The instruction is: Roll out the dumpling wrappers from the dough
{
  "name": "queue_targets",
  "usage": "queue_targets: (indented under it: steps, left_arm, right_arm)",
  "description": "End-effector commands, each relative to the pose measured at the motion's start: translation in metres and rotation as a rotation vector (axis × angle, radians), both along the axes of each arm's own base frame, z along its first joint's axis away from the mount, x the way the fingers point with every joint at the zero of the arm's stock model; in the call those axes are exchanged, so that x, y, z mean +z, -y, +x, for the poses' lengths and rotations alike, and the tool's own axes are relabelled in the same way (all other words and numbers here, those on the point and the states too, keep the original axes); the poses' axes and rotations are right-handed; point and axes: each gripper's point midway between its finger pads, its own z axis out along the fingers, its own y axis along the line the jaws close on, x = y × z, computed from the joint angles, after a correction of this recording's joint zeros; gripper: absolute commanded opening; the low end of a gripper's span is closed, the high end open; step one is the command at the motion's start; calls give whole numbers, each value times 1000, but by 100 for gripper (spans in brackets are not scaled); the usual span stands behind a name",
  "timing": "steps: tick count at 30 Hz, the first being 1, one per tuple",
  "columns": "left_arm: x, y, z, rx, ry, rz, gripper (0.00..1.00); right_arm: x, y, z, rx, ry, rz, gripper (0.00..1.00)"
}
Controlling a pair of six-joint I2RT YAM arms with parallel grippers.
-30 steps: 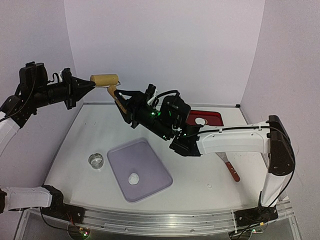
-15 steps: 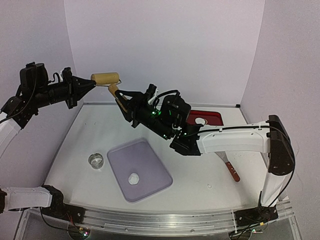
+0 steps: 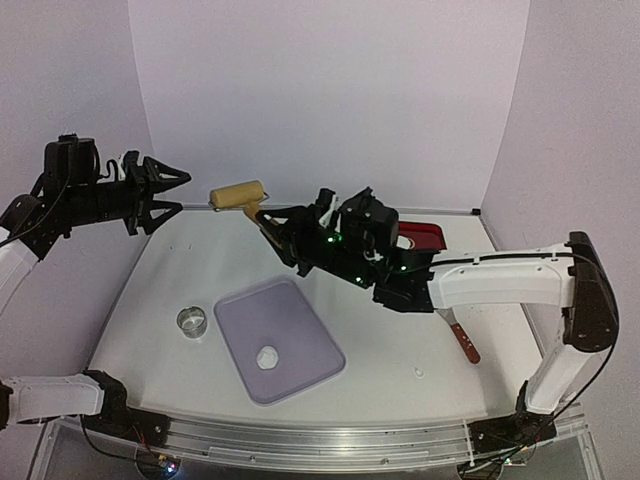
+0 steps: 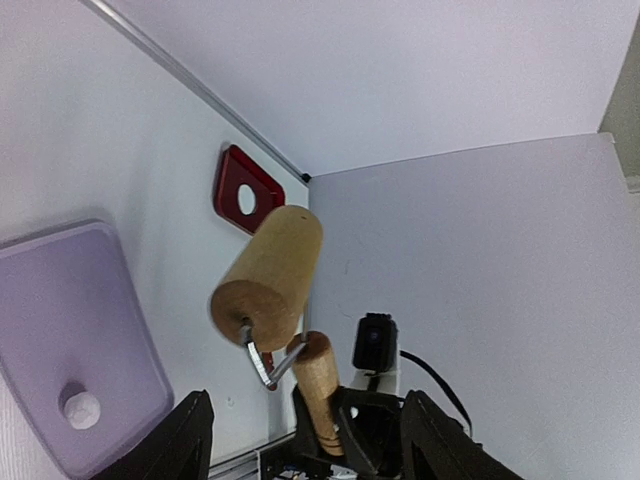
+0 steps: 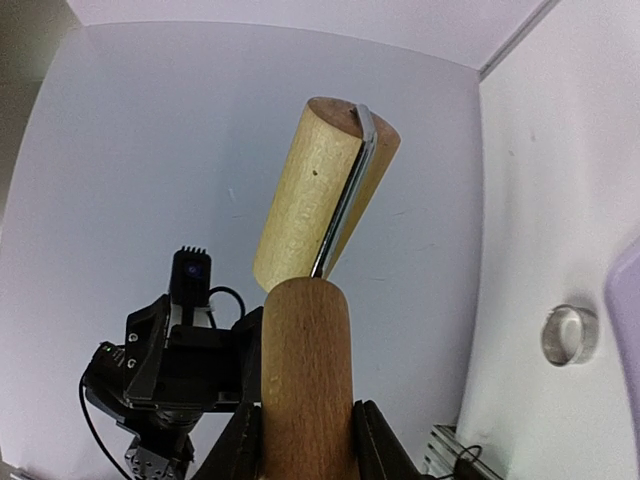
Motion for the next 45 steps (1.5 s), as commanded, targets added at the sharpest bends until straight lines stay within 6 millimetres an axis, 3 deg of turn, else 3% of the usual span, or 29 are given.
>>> queue_targets:
  steps: [1,7,9,13,17,20,27,32,34,39,45]
  left_arm:
    - [-29,-20,-15,17,-34,205,67]
    - [-95,-27,-19,-57,-171,418,64]
    - [-116,-25,-23,-101,-229,451,58]
    - [-156,-16,-29,-166,-326,438,49]
    - [-181,-14,-35,-173,-396,417,46]
    - [-205,-10,-43,-192,-464,420,45]
    - [-249,13,-48,-245,-557,508,42]
    - [-270,22,-29,-252,-577,587,41]
    - [-270,22,-18,-258,-572,650,42]
    - [-261,19,30,-300,-424,872,51]
    - [-290,20,76,-451,-359,1057,53]
  right_arm:
    - [35,56,2,-68,16,-64,0]
    - [-20,98,-12,-46,-144,-336,0]
    - [-47,95,-26,43,-224,-437,0]
    - [-88,71,-58,285,-327,-552,0]
    - [-106,74,-71,374,-342,-628,0]
    - [-120,97,-67,362,-348,-759,0]
    - [-128,114,-72,541,-309,-938,0]
    - [-131,117,-75,552,-332,-951,0]
    - [-139,121,-77,540,-360,-963,0]
    - [-156,128,-92,521,-415,-1005,0]
    - [-165,135,-112,474,-443,-1031,0]
